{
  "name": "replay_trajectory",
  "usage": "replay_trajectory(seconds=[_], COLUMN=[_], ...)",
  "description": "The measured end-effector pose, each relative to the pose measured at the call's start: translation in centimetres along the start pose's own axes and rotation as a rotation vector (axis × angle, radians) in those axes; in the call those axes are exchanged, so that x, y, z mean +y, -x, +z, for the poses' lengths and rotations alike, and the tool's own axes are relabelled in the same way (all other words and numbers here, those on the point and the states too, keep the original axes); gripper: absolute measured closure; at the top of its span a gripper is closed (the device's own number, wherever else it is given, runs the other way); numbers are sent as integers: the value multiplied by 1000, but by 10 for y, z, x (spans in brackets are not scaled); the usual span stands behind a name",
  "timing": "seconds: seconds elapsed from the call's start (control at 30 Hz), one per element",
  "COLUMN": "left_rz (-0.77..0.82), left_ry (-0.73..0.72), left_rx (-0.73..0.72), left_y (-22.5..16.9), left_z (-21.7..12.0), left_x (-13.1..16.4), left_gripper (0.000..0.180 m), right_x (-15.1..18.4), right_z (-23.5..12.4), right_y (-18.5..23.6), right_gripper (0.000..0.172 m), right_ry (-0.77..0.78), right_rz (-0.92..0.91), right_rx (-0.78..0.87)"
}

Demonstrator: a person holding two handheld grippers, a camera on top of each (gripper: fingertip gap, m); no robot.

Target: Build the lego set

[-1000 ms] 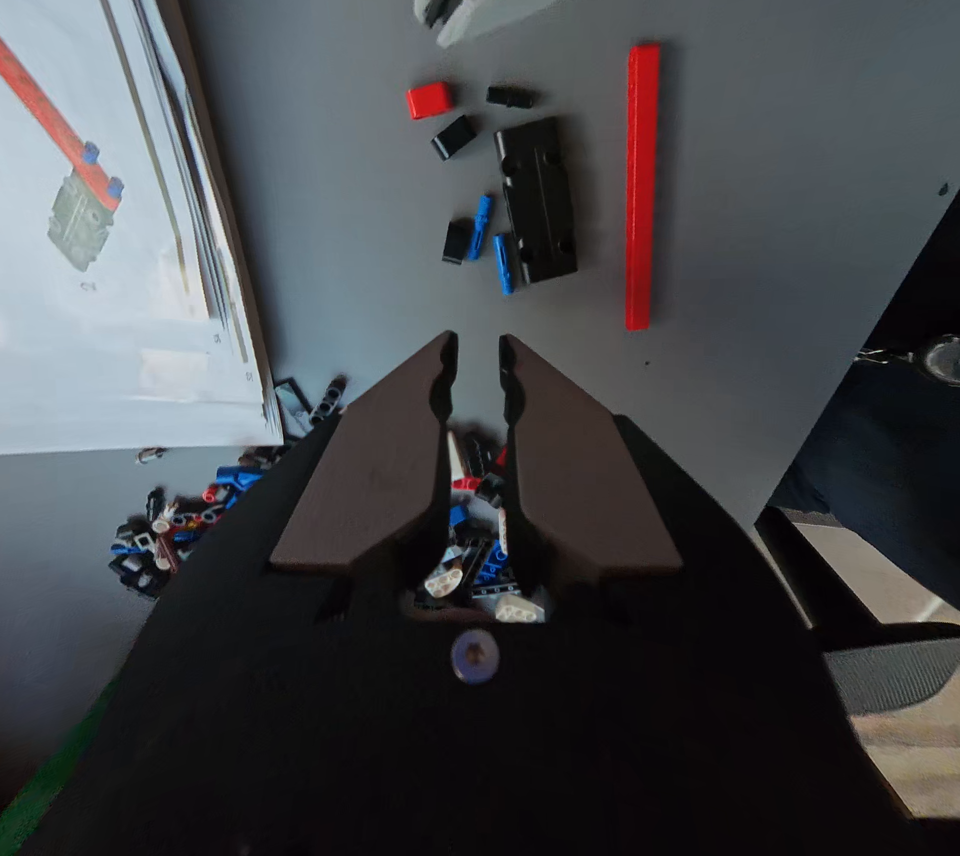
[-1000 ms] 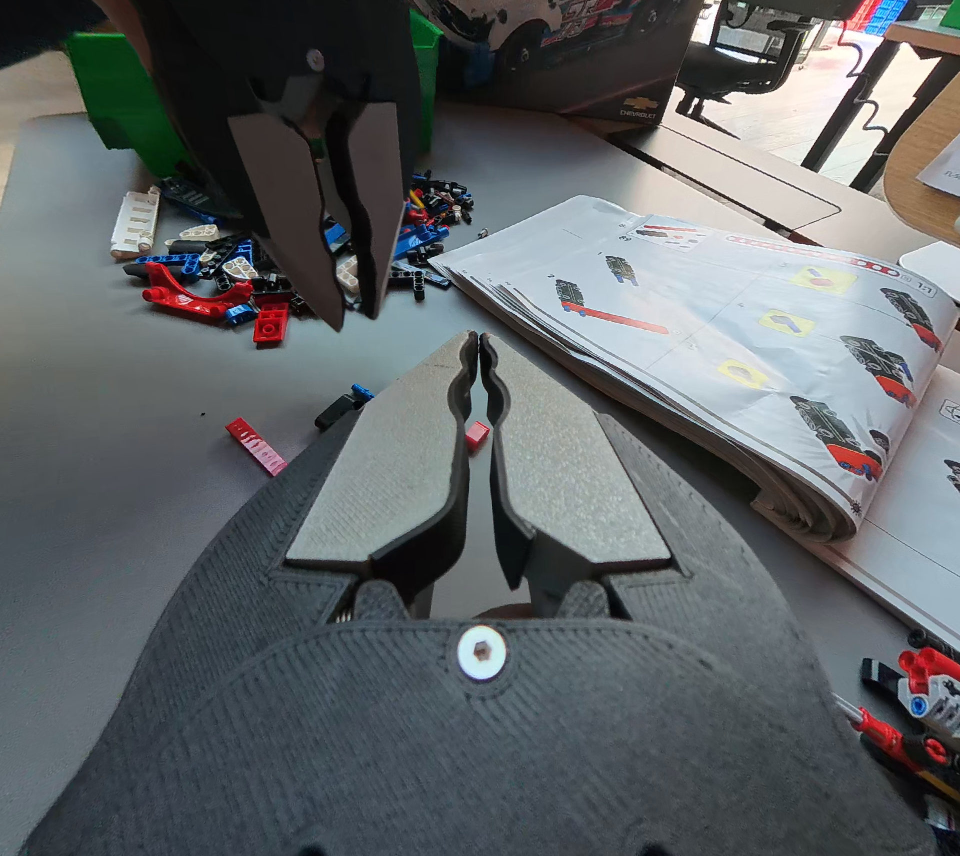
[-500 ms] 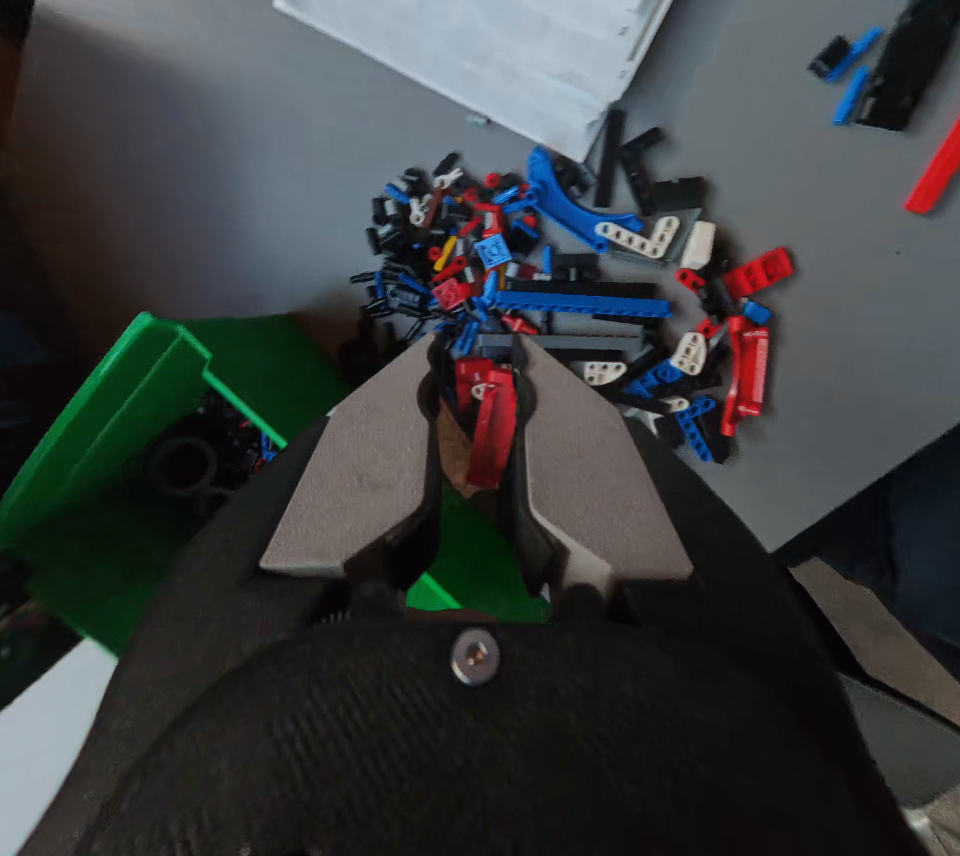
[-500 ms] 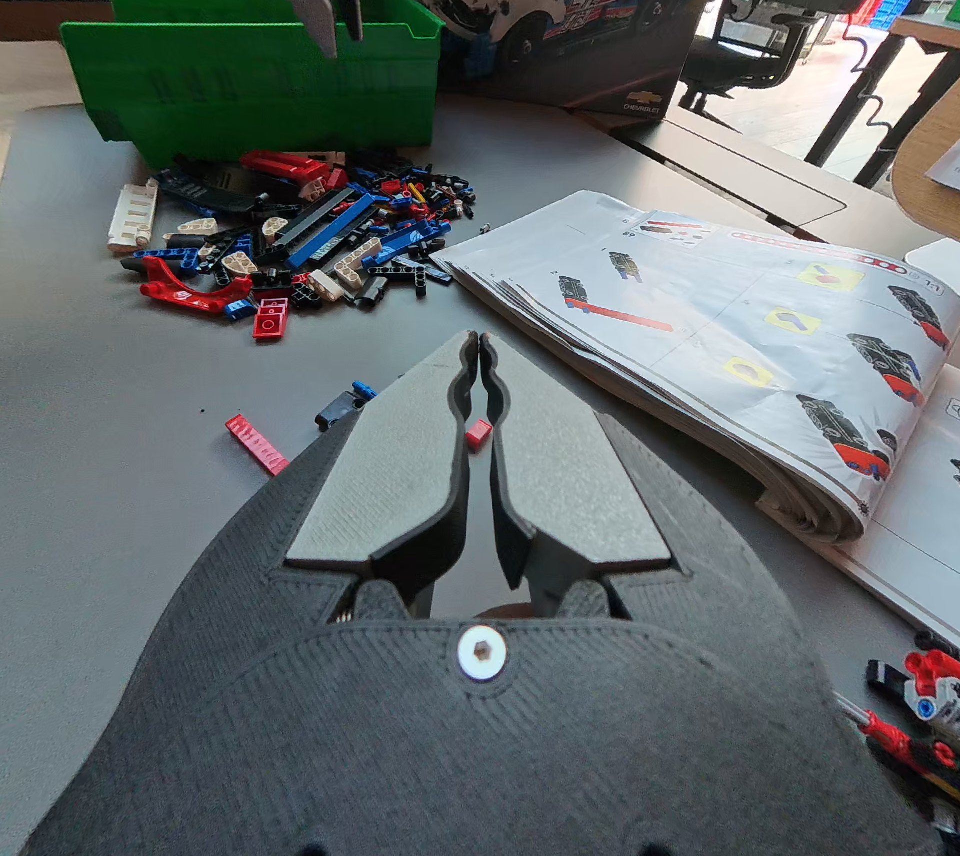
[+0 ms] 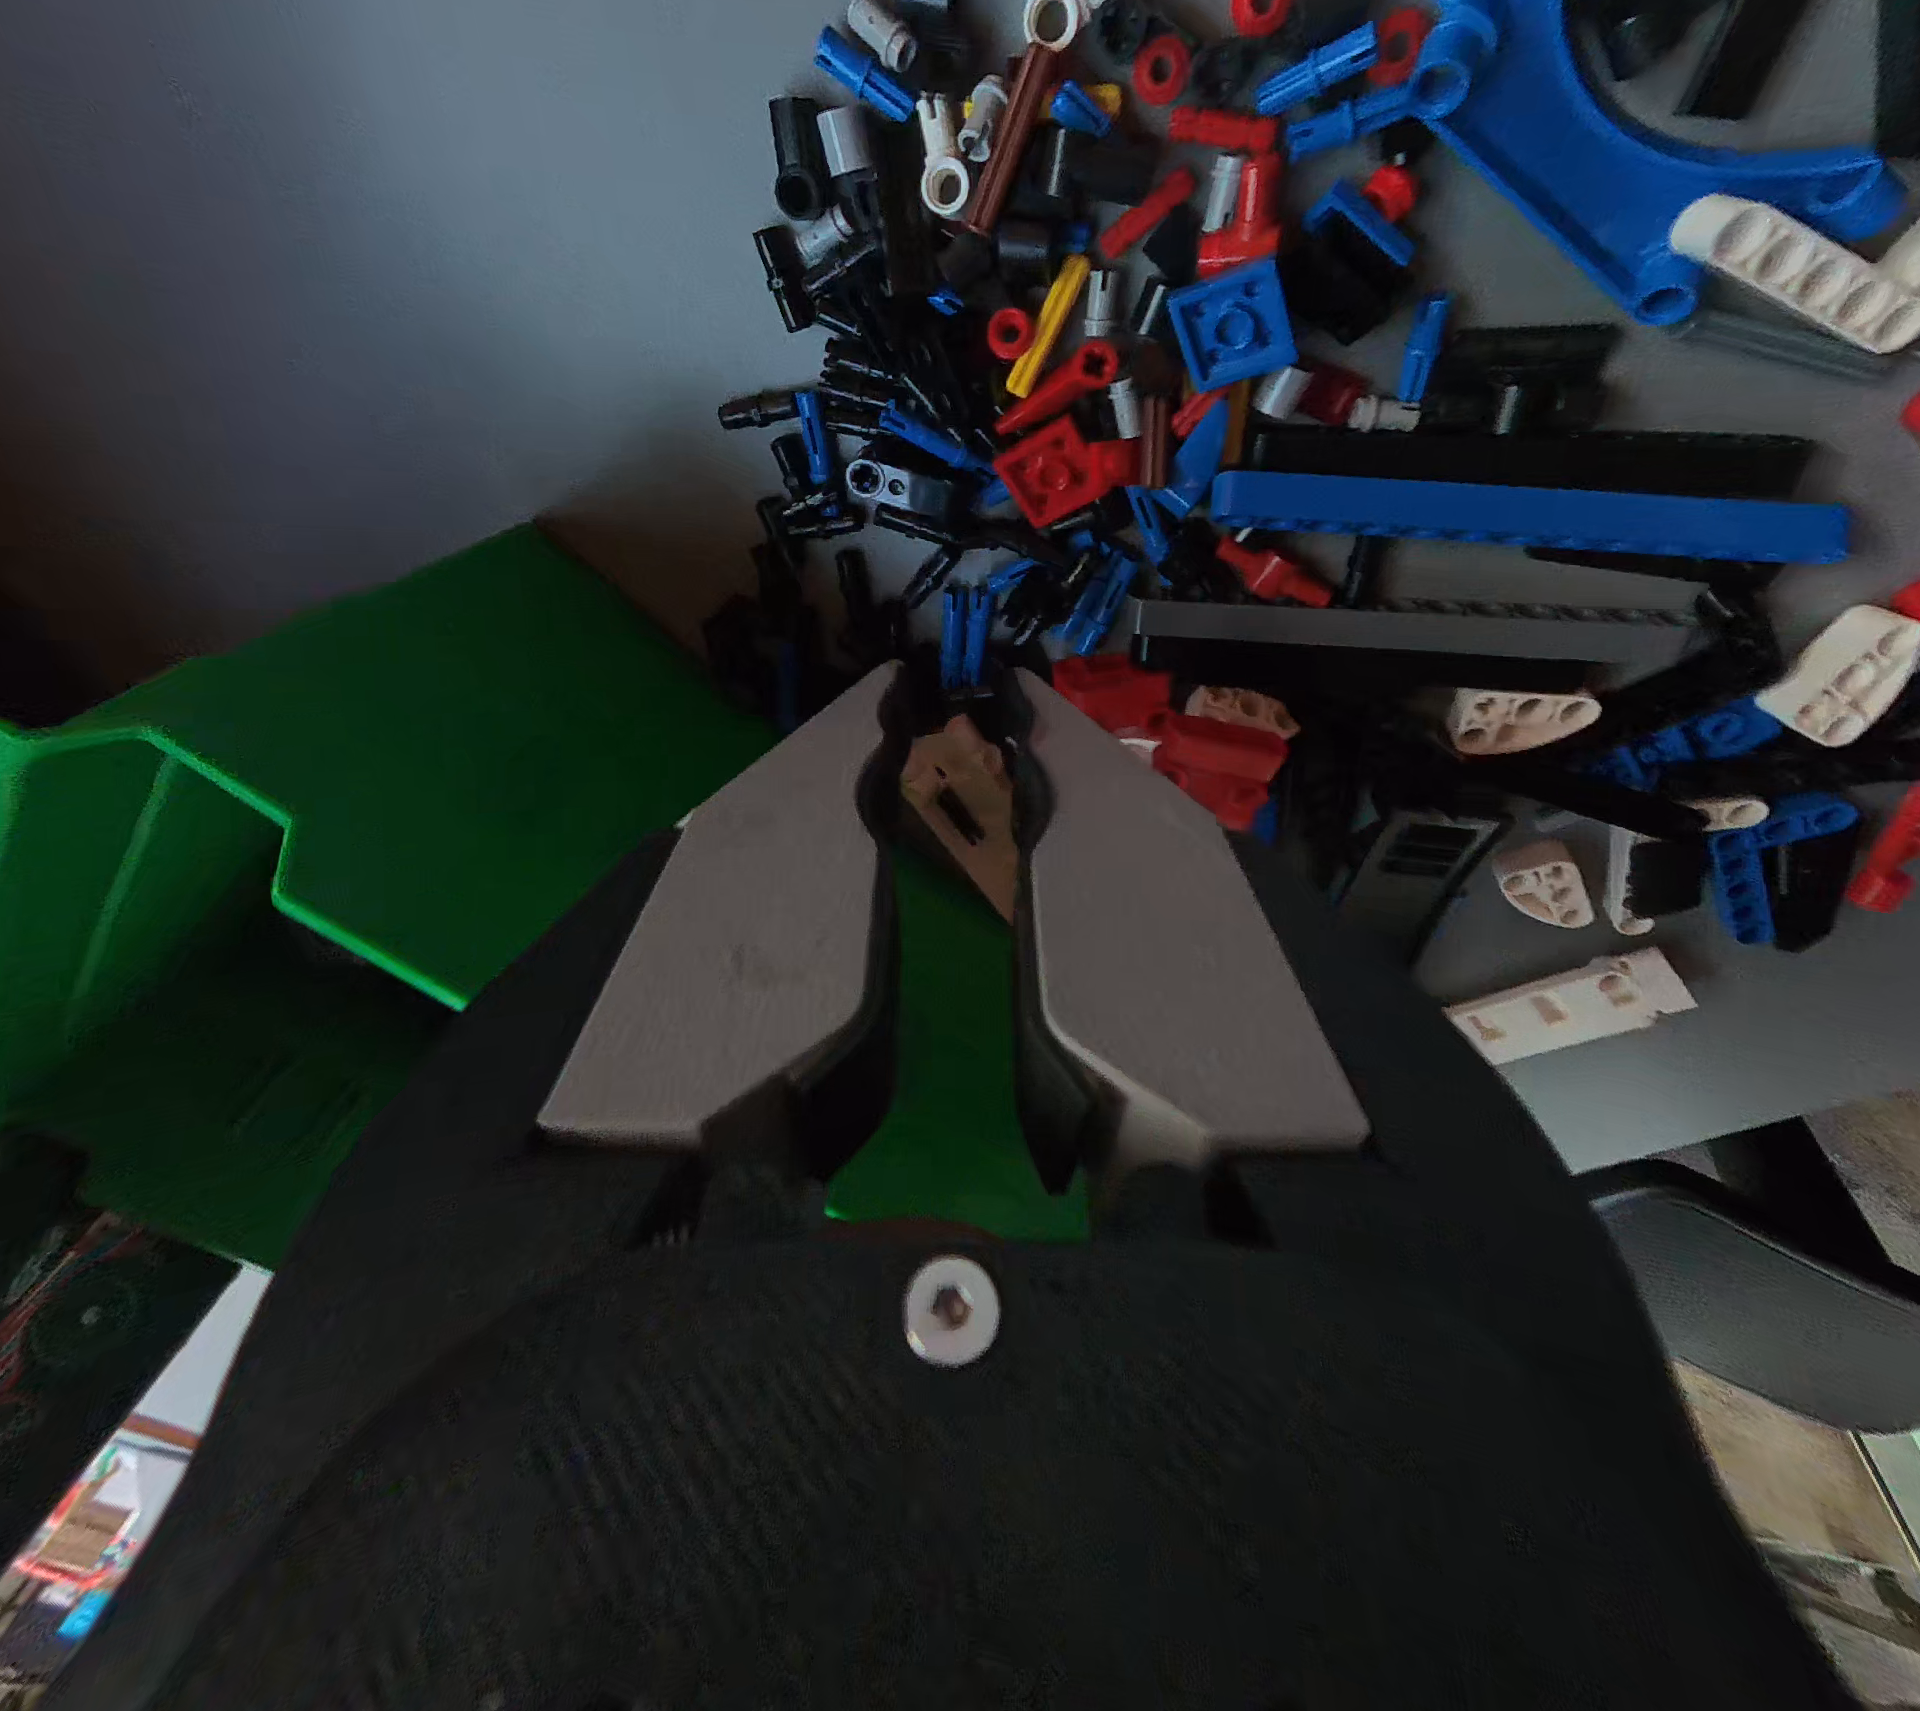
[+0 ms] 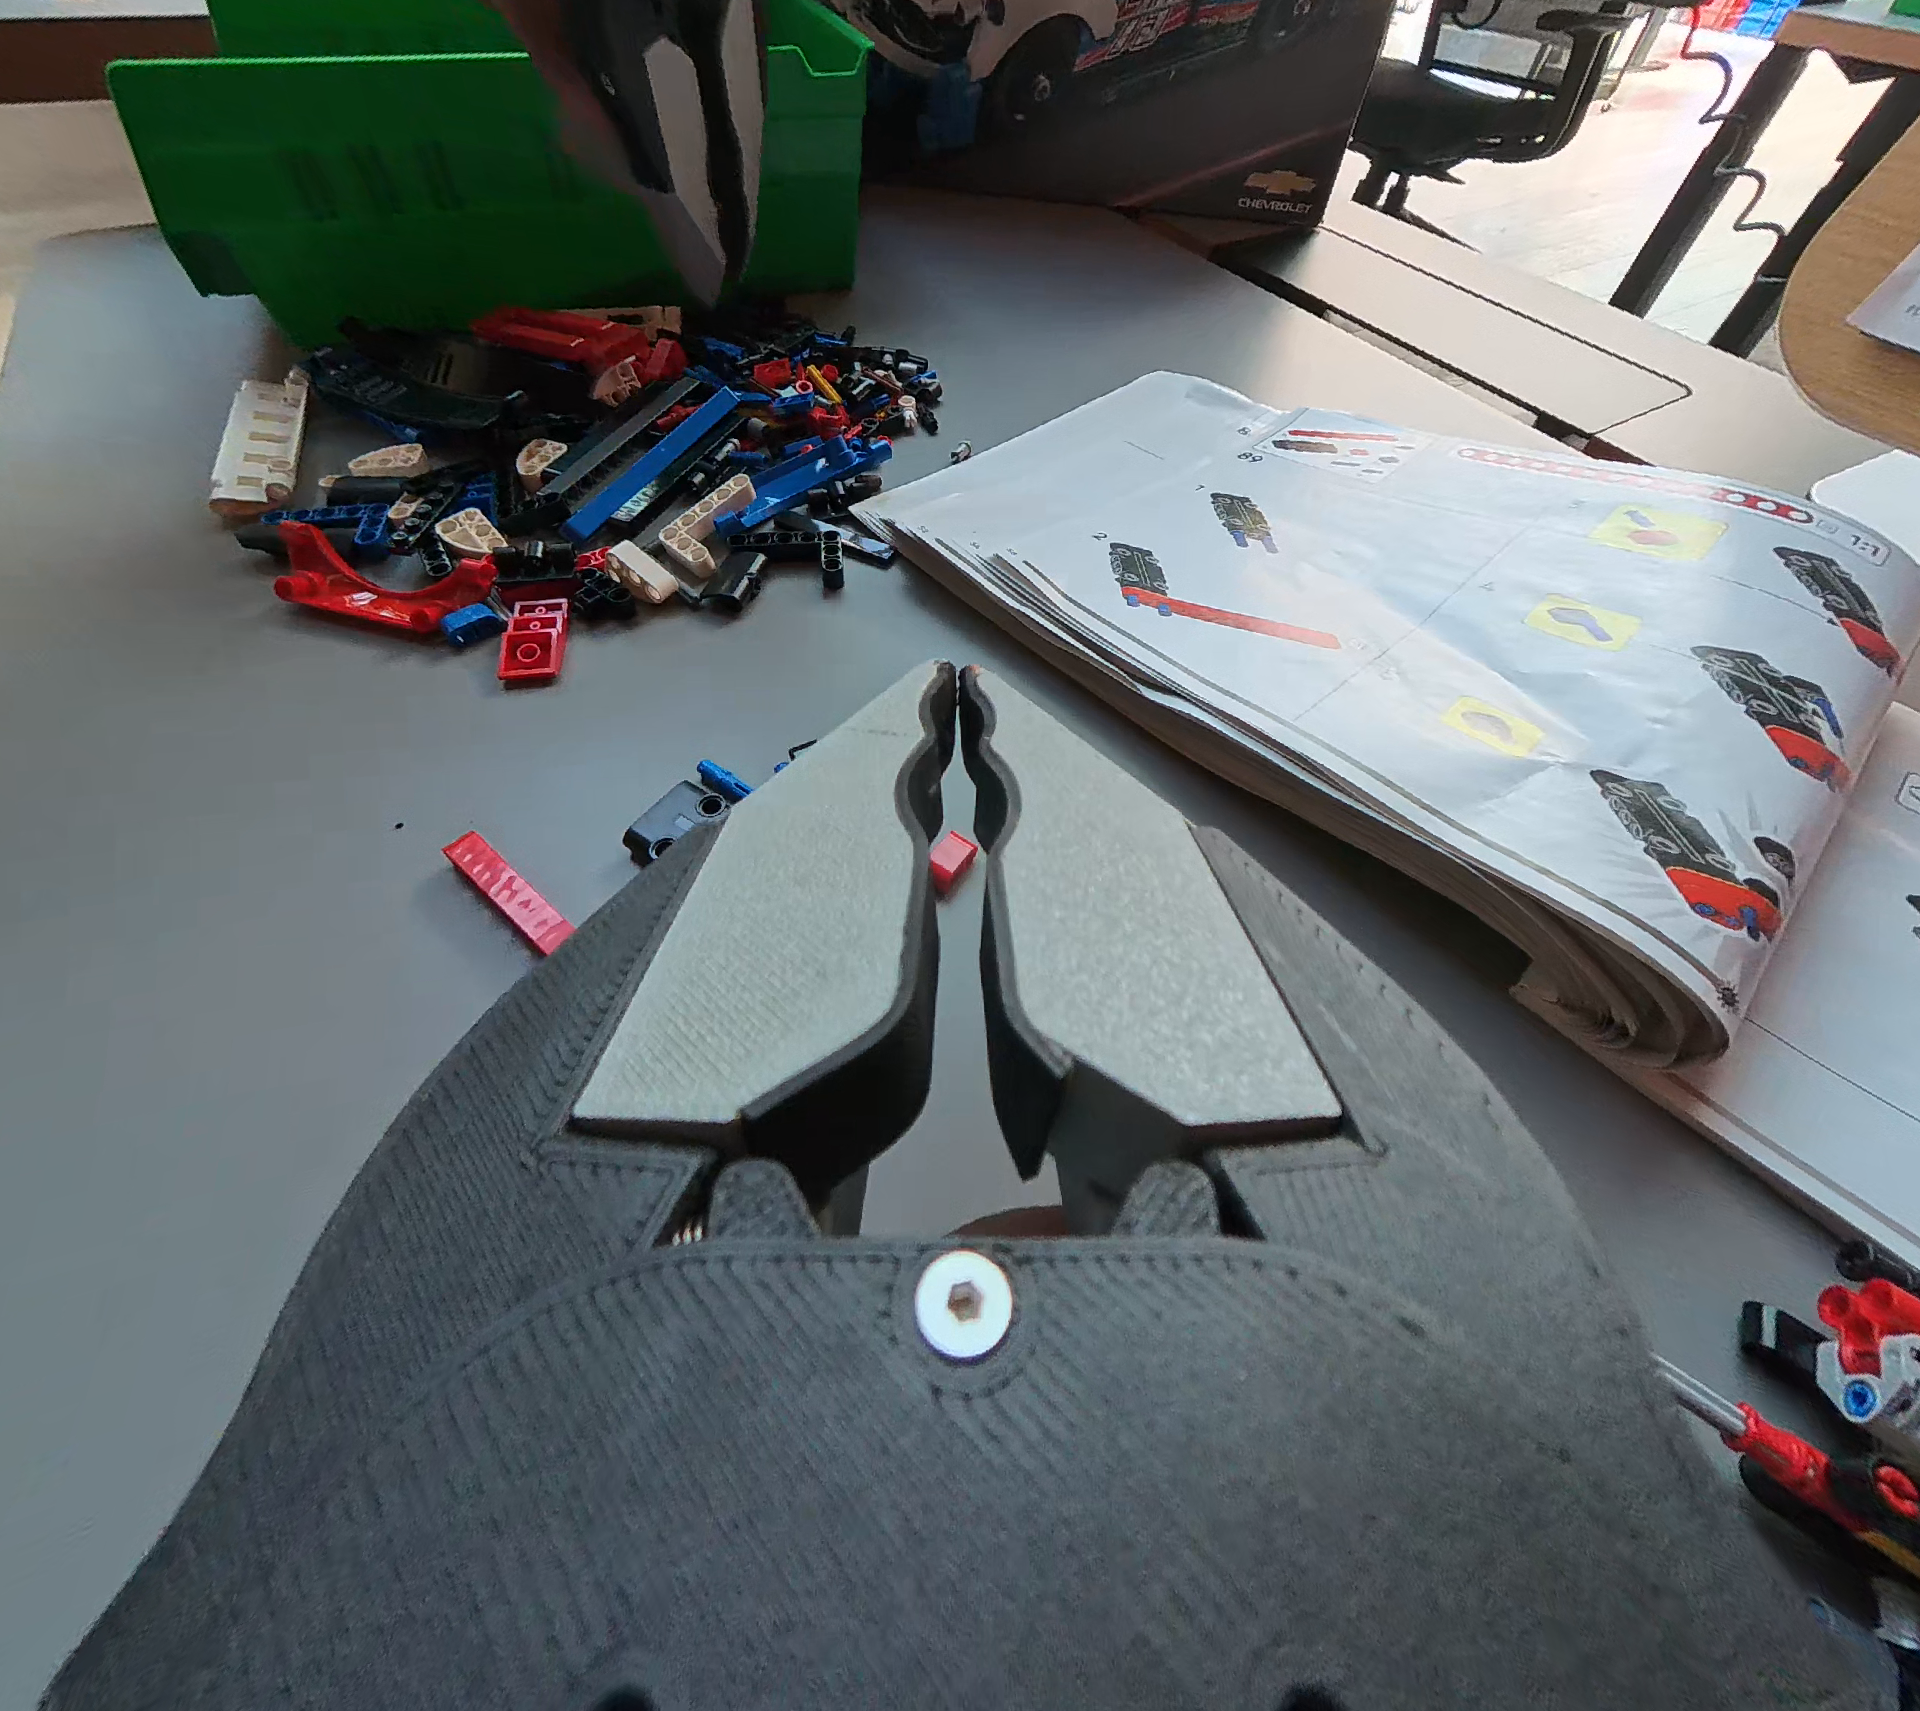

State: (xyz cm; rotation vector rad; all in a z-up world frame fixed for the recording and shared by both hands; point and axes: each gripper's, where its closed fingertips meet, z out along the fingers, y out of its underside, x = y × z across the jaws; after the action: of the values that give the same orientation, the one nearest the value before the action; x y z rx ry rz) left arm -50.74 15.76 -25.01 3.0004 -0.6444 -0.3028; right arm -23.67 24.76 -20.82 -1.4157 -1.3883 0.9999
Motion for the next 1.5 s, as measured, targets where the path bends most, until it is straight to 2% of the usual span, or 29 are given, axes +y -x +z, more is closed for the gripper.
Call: replay_trajectory(seconds=[0.23,0.63,0.9,1.23,1.5], left_rz=[18,9,21,20,82], left_ry=[81,114,114,63,-47], left_rx=[-15,28,34,11,-30], left_y=[9,6,1,2,-15], left_z=[15,29,30,11,-23], left_x=[3,6,7,2,-24], left_gripper=[167,167,176,177,177], right_x=[-2,-1,0,0,-1], right_z=[0,0,1,1,-1], right_y=[3,3,2,2,1], right_gripper=[172,172,172,172,172], right_ry=[-3,-3,2,2,-7], right_rz=[-5,-1,2,1,4], right_rx=[-11,-12,-11,-10,-4])
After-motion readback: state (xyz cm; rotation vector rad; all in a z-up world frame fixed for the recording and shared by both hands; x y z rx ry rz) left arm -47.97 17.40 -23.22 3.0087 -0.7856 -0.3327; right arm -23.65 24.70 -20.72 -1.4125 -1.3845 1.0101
